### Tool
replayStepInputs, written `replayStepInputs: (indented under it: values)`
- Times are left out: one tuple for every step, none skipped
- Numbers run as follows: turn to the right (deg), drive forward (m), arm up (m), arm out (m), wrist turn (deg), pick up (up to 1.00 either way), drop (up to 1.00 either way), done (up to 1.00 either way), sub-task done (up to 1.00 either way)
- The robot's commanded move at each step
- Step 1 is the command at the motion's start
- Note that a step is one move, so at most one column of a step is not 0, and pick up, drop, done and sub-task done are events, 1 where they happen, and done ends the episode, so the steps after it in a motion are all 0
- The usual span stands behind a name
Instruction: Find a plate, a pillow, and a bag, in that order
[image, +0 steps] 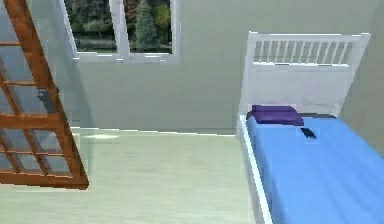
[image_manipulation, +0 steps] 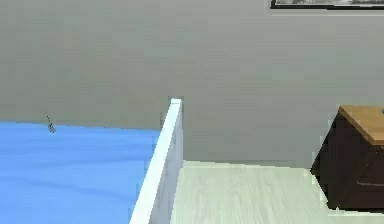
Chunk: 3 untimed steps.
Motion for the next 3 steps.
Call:
replayStepInputs:
  values:
    - [6.0,0.0,0.0,0.0,0.0,0.0,0.0,0.0,0.0]
    - [0.0,1.0,0.0,0.0,0.0,0.0,0.0,0.0,0.0]
    - [33.0,0.0,0.0,0.0,0.0,0.0,0.0,0.0,0.0]
